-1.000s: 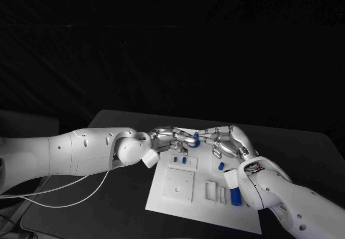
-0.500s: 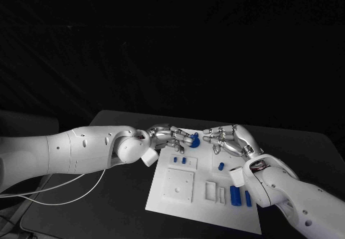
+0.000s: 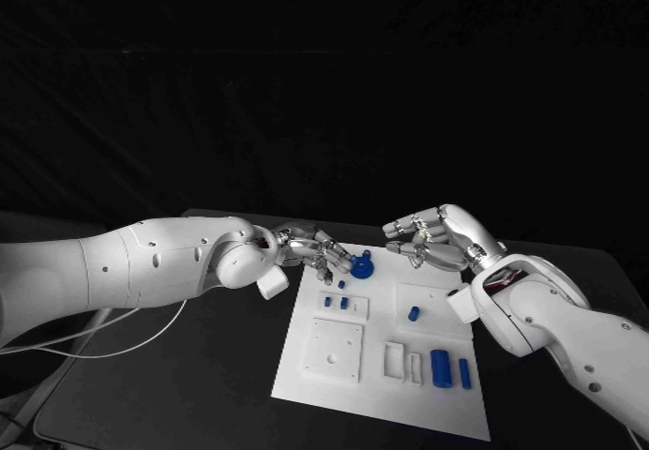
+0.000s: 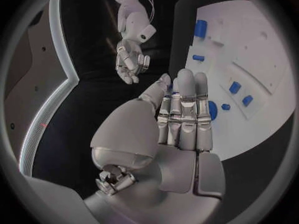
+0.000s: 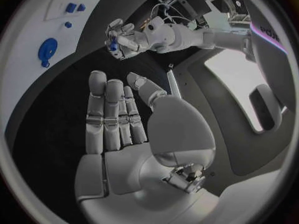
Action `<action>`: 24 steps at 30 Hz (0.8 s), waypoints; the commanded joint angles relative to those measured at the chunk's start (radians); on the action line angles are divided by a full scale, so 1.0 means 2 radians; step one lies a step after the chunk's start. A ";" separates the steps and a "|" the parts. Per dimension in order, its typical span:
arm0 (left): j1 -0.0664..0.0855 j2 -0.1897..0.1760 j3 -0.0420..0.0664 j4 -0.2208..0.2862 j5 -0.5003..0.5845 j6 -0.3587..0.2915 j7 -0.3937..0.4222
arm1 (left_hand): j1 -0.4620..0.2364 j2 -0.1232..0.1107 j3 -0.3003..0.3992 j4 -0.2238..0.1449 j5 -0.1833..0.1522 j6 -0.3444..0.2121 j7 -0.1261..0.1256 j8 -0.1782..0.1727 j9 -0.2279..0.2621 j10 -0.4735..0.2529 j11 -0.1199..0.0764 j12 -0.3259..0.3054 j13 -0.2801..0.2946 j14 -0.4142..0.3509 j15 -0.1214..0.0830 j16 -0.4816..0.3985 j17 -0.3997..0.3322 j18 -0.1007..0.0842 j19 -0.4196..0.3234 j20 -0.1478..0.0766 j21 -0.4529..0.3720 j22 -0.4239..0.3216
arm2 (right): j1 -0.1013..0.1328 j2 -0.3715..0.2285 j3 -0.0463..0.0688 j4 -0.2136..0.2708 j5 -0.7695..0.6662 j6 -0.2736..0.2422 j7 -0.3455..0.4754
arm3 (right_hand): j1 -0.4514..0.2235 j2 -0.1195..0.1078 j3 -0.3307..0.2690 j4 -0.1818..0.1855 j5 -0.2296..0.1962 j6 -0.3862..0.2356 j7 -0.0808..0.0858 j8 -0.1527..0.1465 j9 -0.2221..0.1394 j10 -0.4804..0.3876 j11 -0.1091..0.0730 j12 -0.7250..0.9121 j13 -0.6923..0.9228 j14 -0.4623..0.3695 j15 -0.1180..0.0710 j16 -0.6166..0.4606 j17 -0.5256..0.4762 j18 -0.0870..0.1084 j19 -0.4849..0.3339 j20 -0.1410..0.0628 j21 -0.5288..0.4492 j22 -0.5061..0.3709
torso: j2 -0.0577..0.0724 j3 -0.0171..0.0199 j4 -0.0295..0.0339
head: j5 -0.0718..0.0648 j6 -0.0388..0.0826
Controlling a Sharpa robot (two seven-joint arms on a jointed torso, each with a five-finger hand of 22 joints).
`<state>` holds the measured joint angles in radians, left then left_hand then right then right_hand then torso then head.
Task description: Assemble the parts on the task board
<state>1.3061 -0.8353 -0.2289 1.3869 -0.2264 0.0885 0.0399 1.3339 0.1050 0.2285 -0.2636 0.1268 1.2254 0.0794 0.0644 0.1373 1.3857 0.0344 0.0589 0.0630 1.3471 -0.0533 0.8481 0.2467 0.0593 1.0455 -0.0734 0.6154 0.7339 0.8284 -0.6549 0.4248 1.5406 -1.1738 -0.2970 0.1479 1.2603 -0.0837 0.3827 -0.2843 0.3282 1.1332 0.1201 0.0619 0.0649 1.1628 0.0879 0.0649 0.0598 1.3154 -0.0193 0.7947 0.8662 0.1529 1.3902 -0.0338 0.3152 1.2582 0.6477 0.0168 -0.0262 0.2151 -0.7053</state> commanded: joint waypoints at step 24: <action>0.008 0.013 0.000 0.004 -0.093 0.037 -0.044 | 0.005 -0.002 0.004 0.002 -0.007 0.005 -0.002 0.001 0.036 0.018 -0.013 0.001 0.000 0.002 -0.003 0.001 -0.001 0.004 0.004 -0.002 0.002 0.002 | 0.039 0.012 -0.060 0.015 -0.210 0.091 -0.020 | 0.031 -0.006 -0.032 -0.001 -0.025 -0.023 -0.001 0.000 -0.001 -0.035 0.009 -0.002 -0.001 -0.009 0.011 0.026 -0.048 0.016 0.016 0.009 -0.038 0.024 | 0.000 -0.0002 0.0004 | -0.005 -0.002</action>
<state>1.3205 -0.8115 -0.2290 1.3909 -0.4016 0.1479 -0.0502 1.3343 0.1026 0.2331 -0.2616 0.1189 1.2282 0.0762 0.0648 0.1660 1.4223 0.0088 0.0626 0.0628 1.3473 -0.0533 0.8480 0.2458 0.0608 1.0490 -0.0770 0.6154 0.7370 0.9059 -0.6324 0.3060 1.5707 -1.5459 -0.1544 0.1240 1.3161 -0.0948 0.3229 -0.2854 0.2818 1.0880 0.1192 0.0619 0.0638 1.0934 0.1071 0.0649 0.0590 1.3021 -0.0037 0.8395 0.7715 0.1777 1.4171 -0.0174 0.2455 1.3060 0.6479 0.0156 -0.0254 0.2061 -0.7083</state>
